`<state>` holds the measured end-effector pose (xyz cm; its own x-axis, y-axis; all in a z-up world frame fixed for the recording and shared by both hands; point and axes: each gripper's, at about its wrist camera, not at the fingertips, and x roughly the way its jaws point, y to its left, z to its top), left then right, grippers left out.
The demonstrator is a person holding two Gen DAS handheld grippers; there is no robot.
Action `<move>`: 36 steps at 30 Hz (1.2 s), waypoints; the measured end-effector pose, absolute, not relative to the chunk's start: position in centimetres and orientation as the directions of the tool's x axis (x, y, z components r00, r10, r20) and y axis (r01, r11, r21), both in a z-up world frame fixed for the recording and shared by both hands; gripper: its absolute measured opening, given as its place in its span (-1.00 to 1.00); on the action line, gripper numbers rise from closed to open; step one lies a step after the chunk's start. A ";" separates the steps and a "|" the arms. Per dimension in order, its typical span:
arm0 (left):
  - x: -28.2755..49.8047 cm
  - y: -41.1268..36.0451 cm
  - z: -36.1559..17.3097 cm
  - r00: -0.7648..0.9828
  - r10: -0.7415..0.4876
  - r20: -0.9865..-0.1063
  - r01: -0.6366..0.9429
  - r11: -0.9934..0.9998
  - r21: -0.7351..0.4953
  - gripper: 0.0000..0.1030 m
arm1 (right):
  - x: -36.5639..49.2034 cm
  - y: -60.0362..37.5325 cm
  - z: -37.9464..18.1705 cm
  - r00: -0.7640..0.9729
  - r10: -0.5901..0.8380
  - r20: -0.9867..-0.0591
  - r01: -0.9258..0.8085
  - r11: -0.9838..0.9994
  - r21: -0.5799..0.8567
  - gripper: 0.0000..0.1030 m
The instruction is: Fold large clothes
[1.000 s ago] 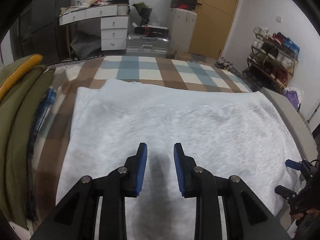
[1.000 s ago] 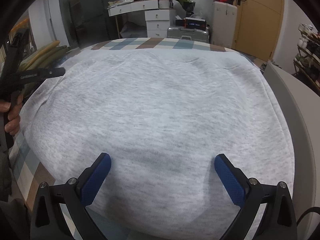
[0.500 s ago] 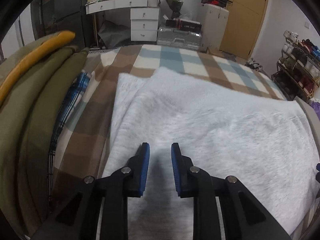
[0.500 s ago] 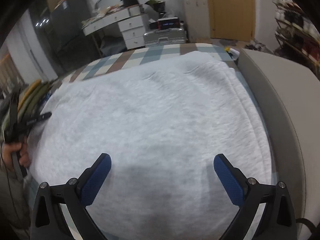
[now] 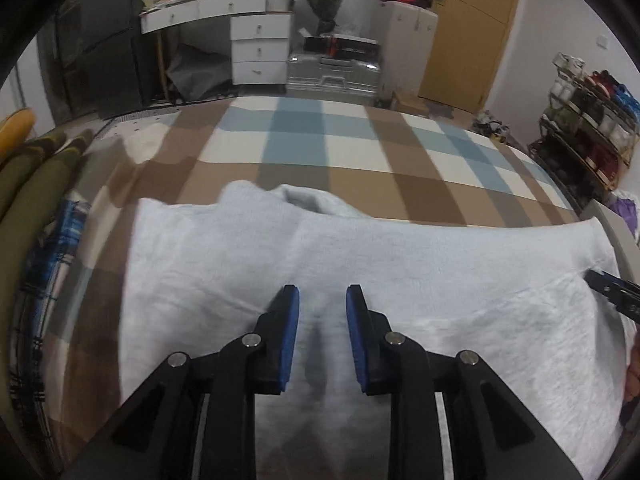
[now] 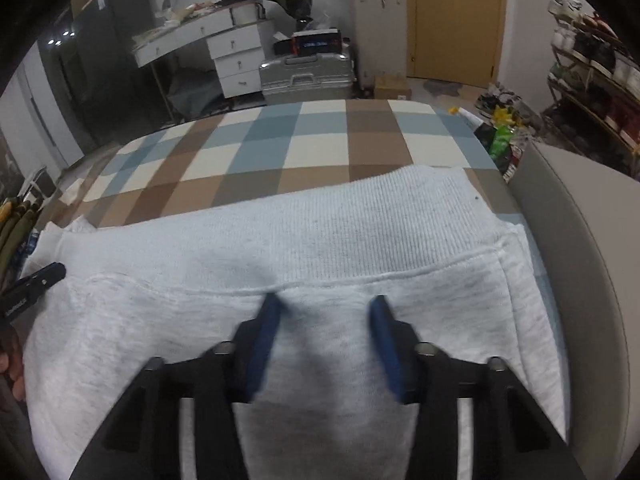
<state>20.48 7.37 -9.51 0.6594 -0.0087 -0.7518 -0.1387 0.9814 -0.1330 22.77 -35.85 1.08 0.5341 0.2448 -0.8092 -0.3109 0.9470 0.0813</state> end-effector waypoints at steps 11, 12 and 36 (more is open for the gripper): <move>20.1 7.9 -9.9 0.667 0.003 -0.745 -0.159 0.977 -0.138 -0.97 | 22.8 -36.8 1.0 0.573 0.207 -0.793 -0.281 0.959 0.047 -0.51; 20.3 8.0 -9.8 0.664 0.005 -0.747 -0.162 0.977 -0.137 -0.97 | 22.8 -37.2 1.1 0.569 0.210 -0.795 -0.267 0.962 0.062 -0.40; 2.1 6.2 -7.3 0.691 -0.176 -0.701 -0.100 0.937 -0.334 -0.45 | 7.8 -39.9 4.1 0.519 0.346 -0.782 -0.373 0.914 0.157 0.44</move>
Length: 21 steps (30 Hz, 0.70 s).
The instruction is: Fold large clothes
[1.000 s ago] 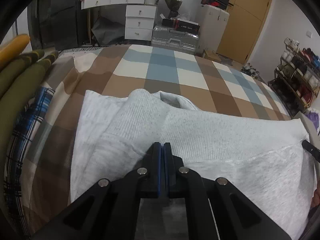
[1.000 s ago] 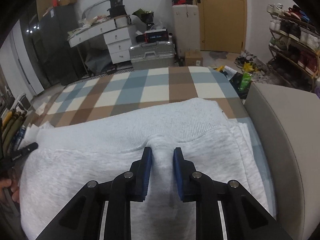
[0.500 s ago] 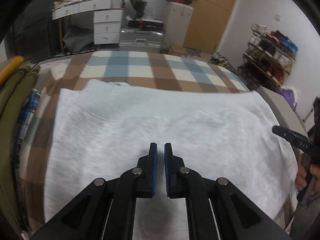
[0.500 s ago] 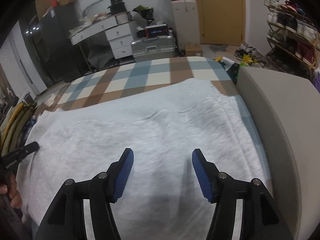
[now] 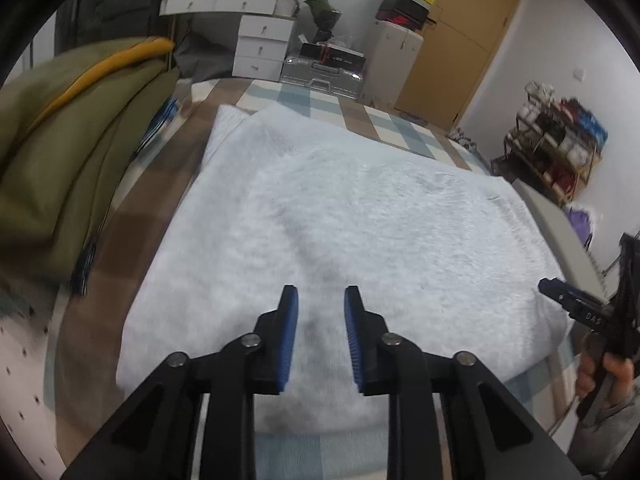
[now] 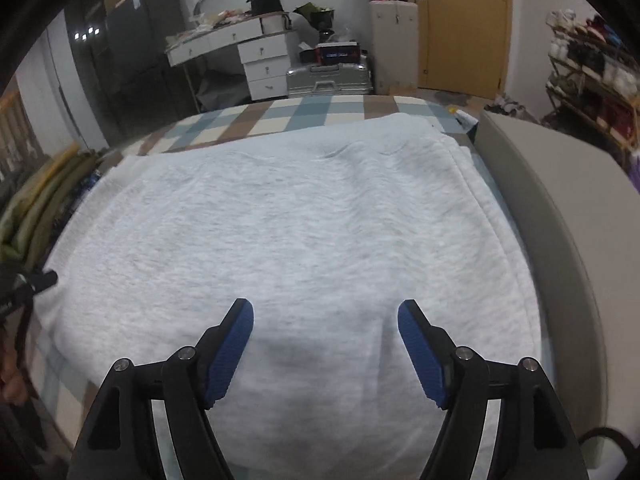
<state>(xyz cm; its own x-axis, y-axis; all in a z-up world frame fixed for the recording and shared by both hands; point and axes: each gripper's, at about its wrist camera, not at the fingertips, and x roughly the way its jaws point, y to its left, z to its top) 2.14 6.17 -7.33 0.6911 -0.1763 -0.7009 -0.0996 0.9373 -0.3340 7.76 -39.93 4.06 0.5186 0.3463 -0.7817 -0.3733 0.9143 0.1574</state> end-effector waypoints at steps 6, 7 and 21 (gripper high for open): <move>-2.8 10.3 -9.1 0.733 -0.227 -0.642 -0.280 0.759 -0.588 0.18 | 6.4 -39.2 5.1 0.496 0.457 -0.738 -0.393 0.876 0.279 0.46; -3.2 10.7 -9.7 0.732 -0.248 -0.634 -0.294 0.725 -0.623 0.19 | 6.3 -38.7 5.2 0.491 0.464 -0.738 -0.405 0.871 0.278 0.46; 1.8 10.9 -12.0 0.712 -0.056 -0.700 -0.440 0.741 -0.507 -0.77 | 3.0 -36.5 5.0 0.446 0.515 -0.732 -0.474 0.830 0.294 0.53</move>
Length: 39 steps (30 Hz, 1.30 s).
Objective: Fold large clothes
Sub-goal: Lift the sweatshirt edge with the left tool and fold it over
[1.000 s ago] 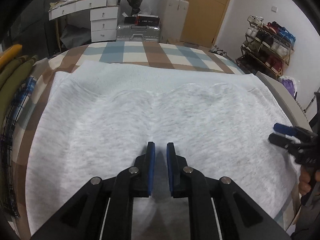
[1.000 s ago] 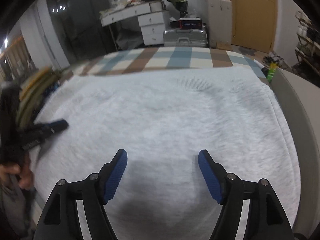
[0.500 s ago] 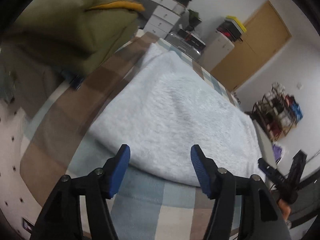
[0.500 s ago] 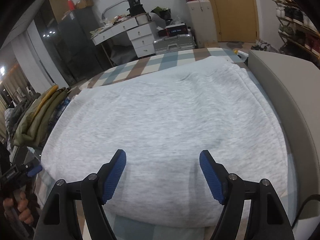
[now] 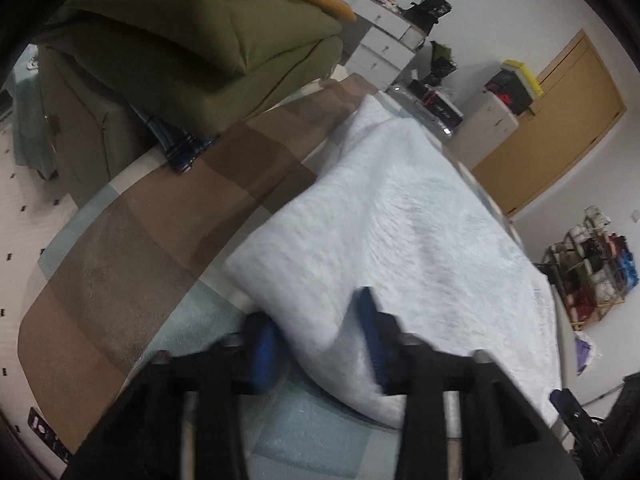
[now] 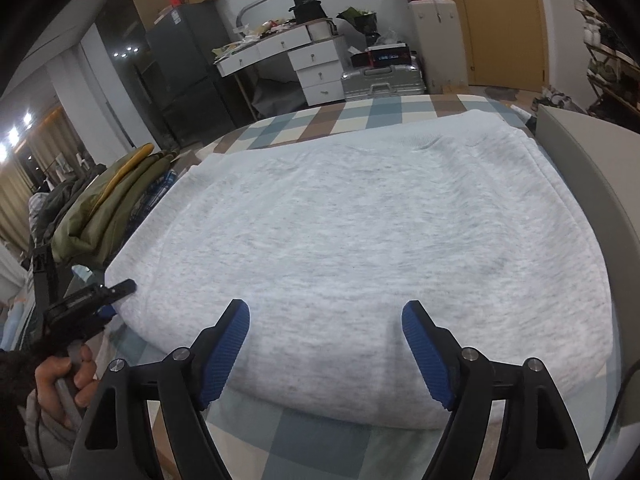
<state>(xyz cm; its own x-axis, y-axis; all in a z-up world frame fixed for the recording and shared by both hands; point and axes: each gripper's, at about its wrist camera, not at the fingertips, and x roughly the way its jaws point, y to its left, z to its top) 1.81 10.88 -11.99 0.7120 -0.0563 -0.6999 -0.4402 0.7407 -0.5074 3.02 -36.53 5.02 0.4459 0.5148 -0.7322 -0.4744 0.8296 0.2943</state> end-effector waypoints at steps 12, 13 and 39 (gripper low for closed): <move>1.4 11.2 -7.6 0.812 -0.079 -0.578 -0.317 0.772 -0.551 -0.97 | -0.5 -28.6 5.0 0.370 0.532 -0.762 -0.689 0.707 0.160 0.75; 1.6 11.4 -7.5 0.814 -0.092 -0.573 -0.307 0.770 -0.559 -0.97 | -1.1 -27.1 4.9 0.364 0.534 -0.763 -0.719 0.682 0.134 0.79; 1.0 10.2 -11.1 0.734 -0.524 -0.431 -0.115 0.531 -0.840 0.40 | -1.8 -19.1 2.6 0.508 0.487 -0.711 -0.763 0.637 -0.109 -0.35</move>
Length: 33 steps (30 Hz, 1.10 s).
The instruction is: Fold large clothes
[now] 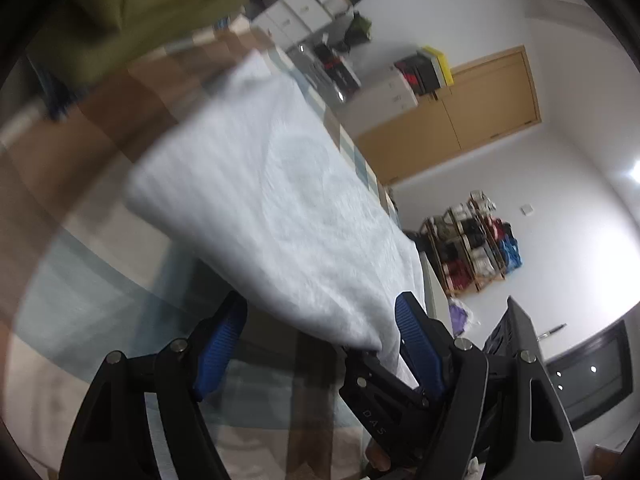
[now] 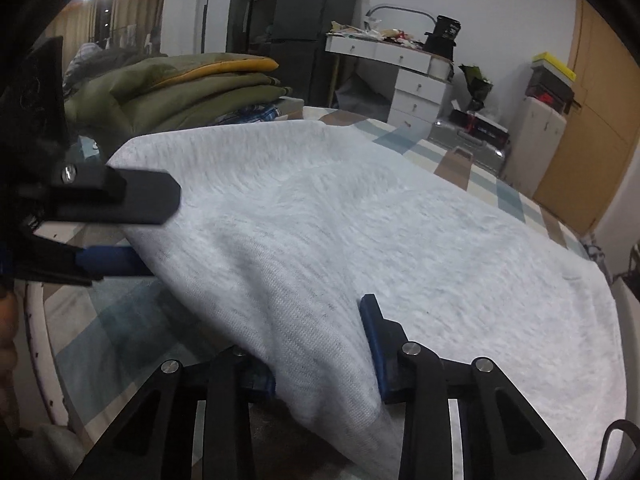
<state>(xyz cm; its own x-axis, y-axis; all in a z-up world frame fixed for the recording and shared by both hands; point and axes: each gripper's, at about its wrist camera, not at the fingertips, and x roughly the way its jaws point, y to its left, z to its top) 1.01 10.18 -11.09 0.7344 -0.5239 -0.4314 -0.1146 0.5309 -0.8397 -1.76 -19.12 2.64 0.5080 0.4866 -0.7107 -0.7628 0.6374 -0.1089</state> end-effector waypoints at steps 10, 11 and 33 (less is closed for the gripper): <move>4.5 7.2 -12.4 0.718 -0.490 -0.494 -0.217 0.518 -0.828 -0.09 | -3.6 -21.1 3.3 0.395 0.576 -0.715 -0.798 0.601 0.043 -0.29; 4.4 7.0 -12.1 0.719 -0.472 -0.510 -0.220 0.542 -0.811 -0.29 | -3.5 -21.3 3.3 0.383 0.585 -0.715 -0.803 0.594 0.056 -0.20; 2.2 3.9 -8.9 0.712 -0.309 -0.630 -0.223 0.752 -0.620 -0.64 | 3.5 -33.9 3.2 0.508 0.427 -0.748 -0.475 0.863 0.170 0.45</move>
<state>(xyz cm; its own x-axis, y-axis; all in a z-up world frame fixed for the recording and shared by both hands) 2.24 3.86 -8.85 0.7125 -0.3086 -0.6302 -0.2226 0.7524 -0.6200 3.54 -33.89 3.16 0.5081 0.4265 -0.7483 -0.4749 0.8635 0.1698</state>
